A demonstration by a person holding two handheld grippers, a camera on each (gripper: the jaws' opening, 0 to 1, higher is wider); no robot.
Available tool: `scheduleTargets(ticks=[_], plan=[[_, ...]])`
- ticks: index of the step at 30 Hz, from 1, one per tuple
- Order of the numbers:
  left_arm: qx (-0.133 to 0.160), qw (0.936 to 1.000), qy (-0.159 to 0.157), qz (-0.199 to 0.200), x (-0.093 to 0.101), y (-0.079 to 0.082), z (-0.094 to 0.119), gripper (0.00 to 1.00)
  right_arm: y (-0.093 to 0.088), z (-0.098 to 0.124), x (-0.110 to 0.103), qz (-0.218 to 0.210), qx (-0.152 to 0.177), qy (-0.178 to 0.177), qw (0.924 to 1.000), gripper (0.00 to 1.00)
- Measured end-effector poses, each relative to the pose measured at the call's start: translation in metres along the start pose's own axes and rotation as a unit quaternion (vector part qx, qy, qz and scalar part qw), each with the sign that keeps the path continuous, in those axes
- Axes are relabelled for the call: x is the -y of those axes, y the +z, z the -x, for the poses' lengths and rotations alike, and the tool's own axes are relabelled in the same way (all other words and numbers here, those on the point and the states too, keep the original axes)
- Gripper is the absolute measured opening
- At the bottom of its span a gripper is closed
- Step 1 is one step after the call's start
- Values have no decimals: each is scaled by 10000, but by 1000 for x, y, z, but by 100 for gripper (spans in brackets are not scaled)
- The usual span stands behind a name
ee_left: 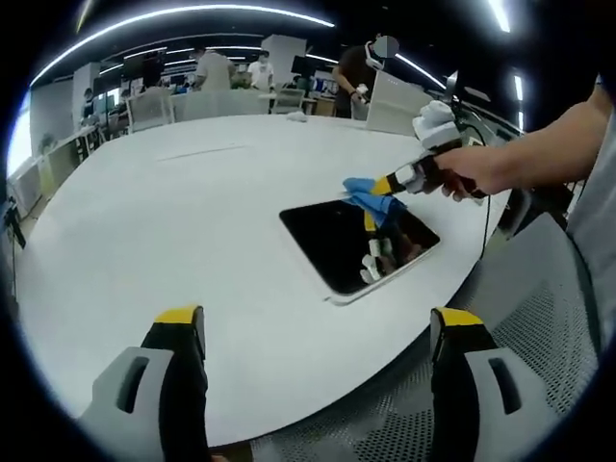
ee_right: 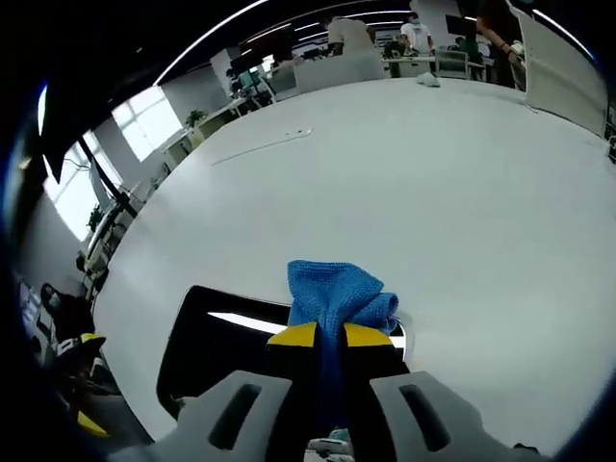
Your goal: Wipe the mirror surface with the cleaning cloth until all visible marks leave the cleaned area.
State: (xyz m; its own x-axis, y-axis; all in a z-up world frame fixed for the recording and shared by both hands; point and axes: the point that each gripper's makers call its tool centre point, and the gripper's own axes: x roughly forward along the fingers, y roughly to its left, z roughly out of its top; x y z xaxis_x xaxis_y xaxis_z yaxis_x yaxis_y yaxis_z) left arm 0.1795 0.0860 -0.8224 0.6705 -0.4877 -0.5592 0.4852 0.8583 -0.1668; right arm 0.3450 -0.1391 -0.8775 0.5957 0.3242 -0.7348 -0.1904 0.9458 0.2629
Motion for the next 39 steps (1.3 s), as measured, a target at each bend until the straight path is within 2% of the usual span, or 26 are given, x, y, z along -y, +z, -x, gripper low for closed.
scheduleTargets(ticks=[19, 23, 28, 39], plan=[[-28, 10000, 31, -17, -2, -2, -1, 96, 3, -21, -46, 44, -177, 325, 9993, 3], [-37, 10000, 31, -16, -2, -2, -1, 96, 4, -25, -52, 89, -241, 270, 9993, 3], [-34, 10000, 34, -22, -1, -1, -1, 96, 4, -25, -68, 148, -242, 304, 9991, 3], [-78, 10000, -27, -27, 2, -2, -1, 96, 6, -46, -104, 278, -317, 547, 9976, 3]])
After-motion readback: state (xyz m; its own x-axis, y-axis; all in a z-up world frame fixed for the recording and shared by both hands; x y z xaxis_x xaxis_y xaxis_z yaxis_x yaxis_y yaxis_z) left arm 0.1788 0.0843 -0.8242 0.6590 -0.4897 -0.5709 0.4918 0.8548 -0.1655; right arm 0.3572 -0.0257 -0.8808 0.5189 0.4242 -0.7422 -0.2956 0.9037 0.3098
